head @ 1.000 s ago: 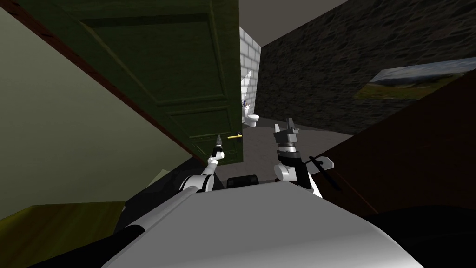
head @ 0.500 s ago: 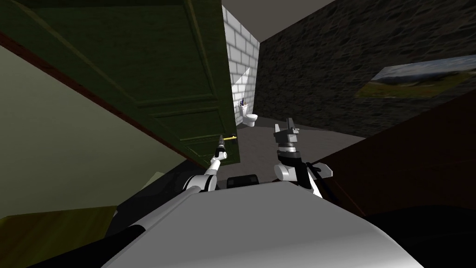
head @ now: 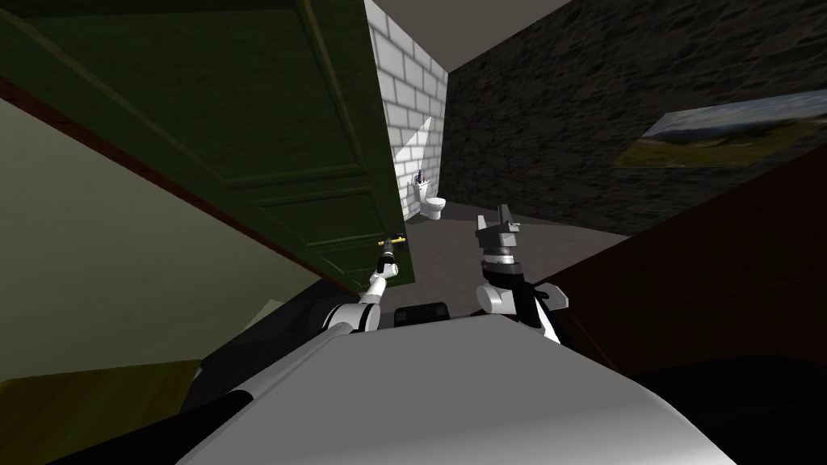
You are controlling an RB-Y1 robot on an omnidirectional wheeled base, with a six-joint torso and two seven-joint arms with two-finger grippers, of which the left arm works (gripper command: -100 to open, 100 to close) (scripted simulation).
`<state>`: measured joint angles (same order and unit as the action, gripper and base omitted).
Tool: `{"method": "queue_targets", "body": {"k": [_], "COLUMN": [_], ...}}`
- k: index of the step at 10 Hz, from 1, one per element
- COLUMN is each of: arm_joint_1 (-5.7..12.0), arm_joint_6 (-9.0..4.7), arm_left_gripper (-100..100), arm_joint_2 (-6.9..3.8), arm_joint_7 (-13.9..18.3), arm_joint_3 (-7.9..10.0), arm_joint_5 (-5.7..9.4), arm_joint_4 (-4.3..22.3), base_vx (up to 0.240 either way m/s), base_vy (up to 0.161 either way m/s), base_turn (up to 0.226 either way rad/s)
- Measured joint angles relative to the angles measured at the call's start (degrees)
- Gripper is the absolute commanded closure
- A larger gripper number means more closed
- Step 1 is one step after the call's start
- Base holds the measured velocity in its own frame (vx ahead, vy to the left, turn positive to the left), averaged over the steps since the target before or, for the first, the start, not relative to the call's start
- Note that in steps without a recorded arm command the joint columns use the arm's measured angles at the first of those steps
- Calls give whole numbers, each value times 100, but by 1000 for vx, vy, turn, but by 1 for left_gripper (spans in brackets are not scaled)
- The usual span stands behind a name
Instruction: Push the door open
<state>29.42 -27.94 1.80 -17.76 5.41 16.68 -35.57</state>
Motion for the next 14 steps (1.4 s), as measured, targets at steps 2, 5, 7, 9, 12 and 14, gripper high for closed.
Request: {"method": "queue_targets", "body": {"k": [2,5,7,9,12,14], "arm_joint_1": [8,-28,48,-16,109,204], "arm_joint_6": [4,34,-152,-79,-264,-413], "arm_left_gripper": [100,100,100,100,100,100], "arm_joint_2": [12,-16,-164,-145,-197,-188], "arm_joint_7": [0,-93,-232,-482,-744,-1000], "arm_joint_3": [-11,23,57,154,290,408], "arm_joint_5": [-4,95,324,468,770,1009], "arm_joint_4": [-2,-43,214,-28,167,309], "base_vx": [-1,48,112,67,104,100], "base_vy": [4,2,11,10,3,-16], "base_turn": [-4,-67,-67,-32,-79,-54]}}
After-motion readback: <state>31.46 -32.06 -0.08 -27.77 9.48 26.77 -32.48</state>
